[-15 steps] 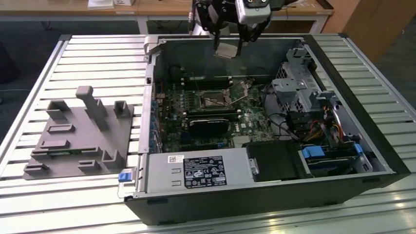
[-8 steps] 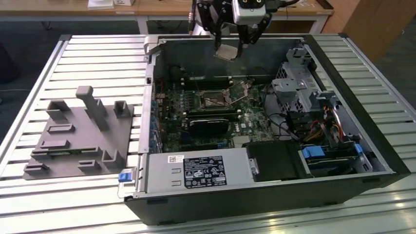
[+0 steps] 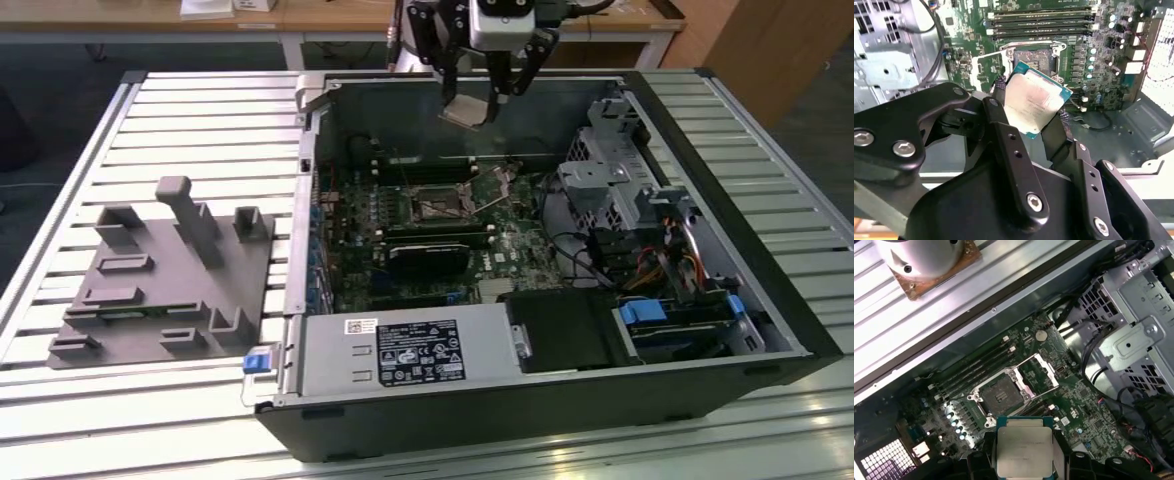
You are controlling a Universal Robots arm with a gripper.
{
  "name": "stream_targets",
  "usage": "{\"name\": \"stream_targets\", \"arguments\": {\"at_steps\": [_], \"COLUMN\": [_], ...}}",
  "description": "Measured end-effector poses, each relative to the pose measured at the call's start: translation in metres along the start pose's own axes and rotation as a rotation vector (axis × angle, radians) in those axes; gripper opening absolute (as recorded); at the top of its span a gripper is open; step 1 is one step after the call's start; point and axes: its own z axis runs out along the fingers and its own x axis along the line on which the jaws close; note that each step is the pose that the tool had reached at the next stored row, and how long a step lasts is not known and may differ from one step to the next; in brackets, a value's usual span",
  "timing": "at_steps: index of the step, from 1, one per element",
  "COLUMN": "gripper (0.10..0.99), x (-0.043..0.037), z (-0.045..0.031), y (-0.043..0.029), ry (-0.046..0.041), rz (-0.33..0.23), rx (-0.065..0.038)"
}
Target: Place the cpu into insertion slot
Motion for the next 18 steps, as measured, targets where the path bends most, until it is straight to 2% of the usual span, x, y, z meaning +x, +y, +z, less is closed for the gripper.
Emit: {"name": "stream_targets", "arguments": {"at_steps": [9,18], "gripper": [0.537,0.537], "x": [0.0000,0.0000], "z": [0.0014,0.0035], "y": [0.0000,-0.0002], "ry": [-0.0074,-0.0188], "rz": [0.102,0.203], "rx": [0.003,0.013]}}
